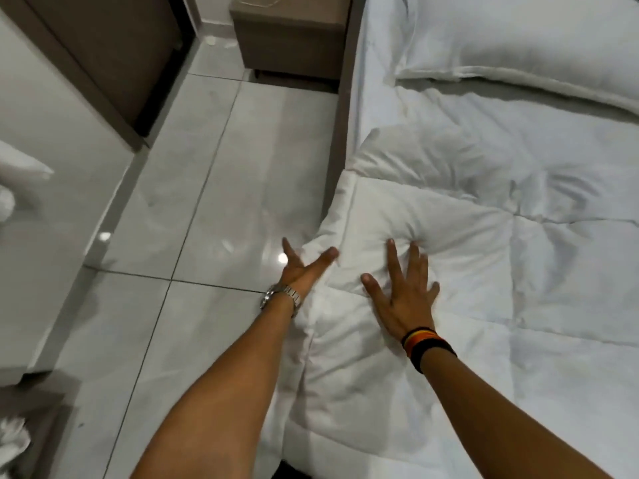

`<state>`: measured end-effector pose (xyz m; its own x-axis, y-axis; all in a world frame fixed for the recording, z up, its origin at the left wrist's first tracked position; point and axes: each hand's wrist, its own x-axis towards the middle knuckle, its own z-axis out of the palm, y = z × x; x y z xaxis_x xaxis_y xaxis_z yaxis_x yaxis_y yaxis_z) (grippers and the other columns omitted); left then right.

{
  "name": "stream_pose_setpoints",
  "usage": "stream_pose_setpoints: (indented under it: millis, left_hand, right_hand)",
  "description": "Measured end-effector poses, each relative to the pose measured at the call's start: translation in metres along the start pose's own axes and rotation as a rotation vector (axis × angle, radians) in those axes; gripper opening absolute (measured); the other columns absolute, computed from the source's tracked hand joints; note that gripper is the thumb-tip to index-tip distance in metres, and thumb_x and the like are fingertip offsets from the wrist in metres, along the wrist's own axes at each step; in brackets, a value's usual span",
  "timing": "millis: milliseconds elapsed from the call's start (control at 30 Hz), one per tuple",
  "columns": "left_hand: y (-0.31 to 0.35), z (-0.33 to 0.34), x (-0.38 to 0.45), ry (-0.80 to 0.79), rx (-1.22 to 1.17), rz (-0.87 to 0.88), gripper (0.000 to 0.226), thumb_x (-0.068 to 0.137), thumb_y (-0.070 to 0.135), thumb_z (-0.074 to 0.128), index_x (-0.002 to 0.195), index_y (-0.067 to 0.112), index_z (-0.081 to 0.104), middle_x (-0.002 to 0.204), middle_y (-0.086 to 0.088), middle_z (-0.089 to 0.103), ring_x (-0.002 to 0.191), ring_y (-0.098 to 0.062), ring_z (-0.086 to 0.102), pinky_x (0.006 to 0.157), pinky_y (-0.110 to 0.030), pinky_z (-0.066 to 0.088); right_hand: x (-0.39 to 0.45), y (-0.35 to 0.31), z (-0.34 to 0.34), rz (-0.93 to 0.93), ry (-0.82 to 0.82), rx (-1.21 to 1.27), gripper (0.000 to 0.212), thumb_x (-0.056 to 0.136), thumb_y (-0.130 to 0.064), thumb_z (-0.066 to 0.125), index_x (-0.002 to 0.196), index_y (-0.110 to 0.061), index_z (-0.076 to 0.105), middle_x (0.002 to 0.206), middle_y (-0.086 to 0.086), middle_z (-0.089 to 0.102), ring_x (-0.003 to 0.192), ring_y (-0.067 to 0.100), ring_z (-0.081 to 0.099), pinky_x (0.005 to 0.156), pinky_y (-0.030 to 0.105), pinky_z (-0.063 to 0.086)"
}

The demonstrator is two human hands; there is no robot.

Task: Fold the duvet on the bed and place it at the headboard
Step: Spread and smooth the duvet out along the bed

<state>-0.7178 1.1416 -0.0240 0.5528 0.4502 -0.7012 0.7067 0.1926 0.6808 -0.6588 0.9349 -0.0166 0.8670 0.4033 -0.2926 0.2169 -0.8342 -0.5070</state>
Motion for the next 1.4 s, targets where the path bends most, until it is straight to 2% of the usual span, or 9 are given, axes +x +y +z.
stream_pose_setpoints:
  millis: [167, 333, 400, 567, 700, 867, 1033, 1133, 1400]
  left_hand:
    - [0.034, -0.001, -0.007, -0.059, -0.089, 0.056, 0.130, 0.067, 0.043, 0.094, 0.164, 0.018, 0.011, 0.161, -0.005, 0.037, 0.141, -0.022, 0.044, 0.099, -0.022, 0.038]
    - [0.066, -0.076, -0.051, 0.255, 0.003, 0.583, 0.093, 0.072, 0.002, 0.087, 0.152, 0.012, 0.040, 0.128, 0.014, 0.052, 0.106, 0.006, 0.056, 0.082, 0.004, 0.036]
    - [0.060, -0.101, -0.071, 0.300, 0.027, 0.630, 0.094, 0.072, 0.006, 0.089, 0.150, 0.016, 0.038, 0.125, 0.021, 0.049, 0.105, 0.012, 0.056, 0.089, -0.005, 0.039]
    - [0.015, -0.128, -0.056, 0.045, 0.306, 0.226, 0.131, 0.074, 0.051, 0.087, 0.164, 0.020, -0.004, 0.157, -0.008, 0.043, 0.141, -0.031, 0.047, 0.106, -0.029, 0.040]
    - [0.046, -0.125, 0.014, 0.021, 0.431, 0.324, 0.135, 0.064, 0.084, 0.067, 0.163, 0.031, -0.008, 0.168, -0.009, 0.028, 0.146, -0.033, 0.041, 0.115, -0.041, 0.040]
    - [0.138, -0.055, 0.135, -0.203, 0.492, 0.573, 0.118, 0.082, 0.057, 0.078, 0.165, 0.023, 0.001, 0.169, -0.006, 0.024, 0.152, -0.027, 0.032, 0.116, -0.033, 0.031]
    - [0.217, -0.004, 0.225, -0.491, 0.735, 0.681, 0.158, 0.050, 0.064, 0.094, 0.161, 0.036, -0.013, 0.166, -0.003, 0.031, 0.149, -0.020, 0.035, 0.118, -0.038, 0.036]
    - [0.236, 0.002, 0.232, -0.603, 0.815, 0.672, 0.149, 0.049, 0.062, 0.096, 0.160, 0.046, -0.002, 0.154, -0.008, 0.047, 0.138, -0.023, 0.050, 0.104, -0.032, 0.044]
    - [0.292, -0.038, 0.202, -0.467, 1.279, 0.797, 0.115, 0.075, 0.076, 0.070, 0.162, 0.026, 0.012, 0.121, -0.013, 0.070, 0.112, -0.037, 0.067, 0.086, -0.039, 0.055]
  right_hand:
    - [0.001, -0.017, 0.013, 0.120, 0.000, -0.028, 0.078, 0.092, -0.084, 0.020, 0.155, -0.060, -0.018, 0.171, -0.005, -0.025, 0.158, 0.024, -0.021, 0.120, 0.071, -0.009]
    - [0.006, -0.090, 0.007, 0.046, 0.166, -0.014, 0.078, 0.087, -0.086, -0.001, 0.158, -0.056, -0.016, 0.174, -0.006, -0.015, 0.159, 0.022, -0.016, 0.119, 0.069, -0.013]
    - [0.004, -0.111, 0.012, -0.006, 0.175, -0.031, 0.077, 0.089, -0.084, -0.002, 0.159, -0.054, -0.014, 0.173, -0.009, -0.016, 0.159, 0.018, -0.017, 0.119, 0.066, -0.016]
    - [-0.021, -0.082, 0.043, 0.194, -0.099, -0.114, 0.078, 0.093, -0.084, 0.012, 0.158, -0.052, -0.016, 0.172, -0.002, -0.022, 0.158, 0.023, -0.021, 0.120, 0.068, -0.011]
    - [0.004, -0.079, 0.036, 0.218, 0.022, -0.089, 0.077, 0.097, -0.080, 0.020, 0.161, -0.051, -0.009, 0.173, -0.001, -0.021, 0.158, 0.021, -0.023, 0.120, 0.067, -0.013]
    - [0.078, -0.071, 0.032, 0.339, 0.185, -0.110, 0.076, 0.099, -0.078, 0.022, 0.161, -0.050, -0.010, 0.172, 0.000, -0.025, 0.157, 0.022, -0.027, 0.120, 0.068, -0.011]
    - [0.131, -0.064, 0.040, 0.474, 0.240, -0.174, 0.076, 0.096, -0.080, 0.013, 0.163, -0.048, -0.008, 0.173, 0.003, -0.021, 0.158, 0.025, -0.021, 0.118, 0.072, -0.006]
    - [0.141, -0.069, 0.045, 0.531, 0.252, -0.184, 0.077, 0.097, -0.079, 0.013, 0.165, -0.044, 0.001, 0.175, 0.005, -0.012, 0.160, 0.028, -0.011, 0.118, 0.075, 0.000]
    - [0.148, -0.120, 0.030, 0.489, 0.410, -0.024, 0.073, 0.101, -0.073, 0.020, 0.165, -0.042, 0.005, 0.174, 0.003, -0.013, 0.160, 0.026, -0.015, 0.121, 0.068, -0.008]
